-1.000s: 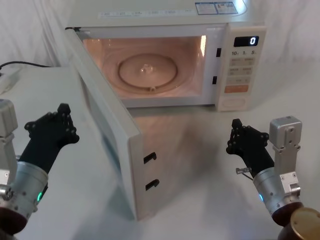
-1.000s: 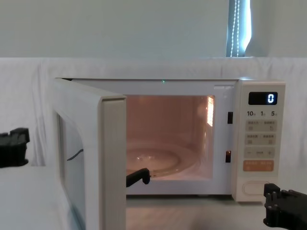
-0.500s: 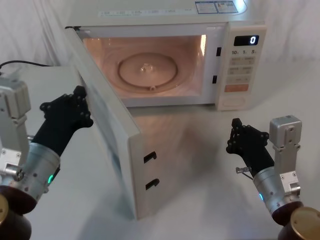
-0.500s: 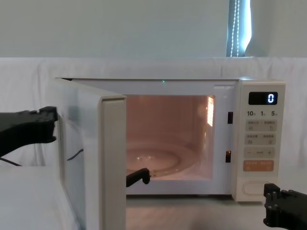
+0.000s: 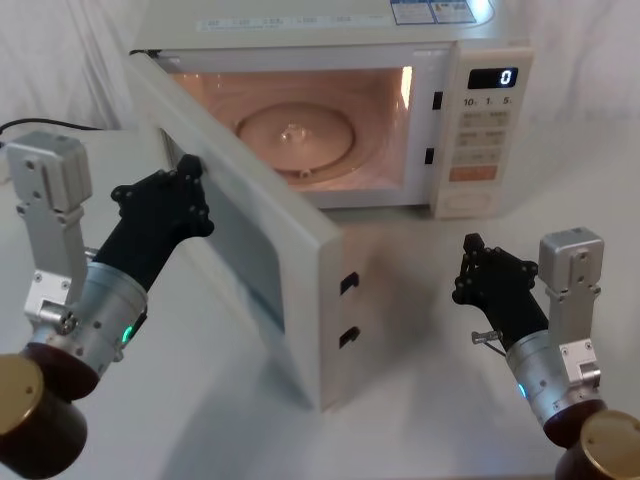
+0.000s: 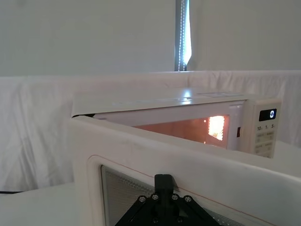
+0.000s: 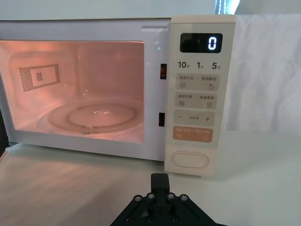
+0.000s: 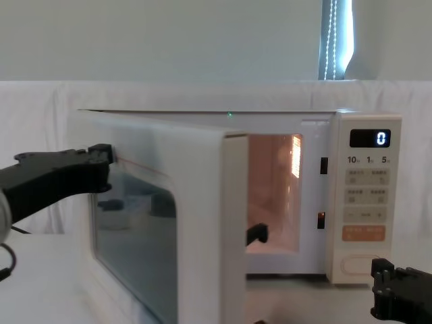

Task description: Press the button to open the microwave door with one hand; close the microwave door with the other hand.

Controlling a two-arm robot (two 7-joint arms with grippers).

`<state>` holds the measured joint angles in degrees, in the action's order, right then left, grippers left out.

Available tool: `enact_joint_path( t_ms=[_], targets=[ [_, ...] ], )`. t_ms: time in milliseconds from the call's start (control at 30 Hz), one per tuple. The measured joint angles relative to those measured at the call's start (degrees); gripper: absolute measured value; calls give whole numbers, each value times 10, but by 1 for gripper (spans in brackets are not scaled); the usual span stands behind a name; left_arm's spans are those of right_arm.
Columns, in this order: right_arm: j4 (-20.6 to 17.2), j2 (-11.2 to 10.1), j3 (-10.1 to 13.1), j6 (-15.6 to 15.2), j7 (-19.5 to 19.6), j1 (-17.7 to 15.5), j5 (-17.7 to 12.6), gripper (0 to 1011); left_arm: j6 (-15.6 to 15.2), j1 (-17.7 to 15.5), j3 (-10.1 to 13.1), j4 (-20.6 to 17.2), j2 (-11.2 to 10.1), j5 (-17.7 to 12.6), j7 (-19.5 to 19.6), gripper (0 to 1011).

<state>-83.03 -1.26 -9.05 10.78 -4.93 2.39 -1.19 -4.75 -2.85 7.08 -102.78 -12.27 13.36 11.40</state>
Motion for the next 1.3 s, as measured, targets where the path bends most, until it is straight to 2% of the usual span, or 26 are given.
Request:
enact_joint_path(
  t_ms=[533,967,1300],
  targets=[
    [0,0,0,0,0,0,0,0,6,-61,30,62,13,13,7,0],
    [0,0,0,0,0,0,0,0,17,-110,58,119,35,28,14,0],
    [0,0,0,0,0,0,0,0,21,-144,68,157,47,35,14,0]
  ],
)
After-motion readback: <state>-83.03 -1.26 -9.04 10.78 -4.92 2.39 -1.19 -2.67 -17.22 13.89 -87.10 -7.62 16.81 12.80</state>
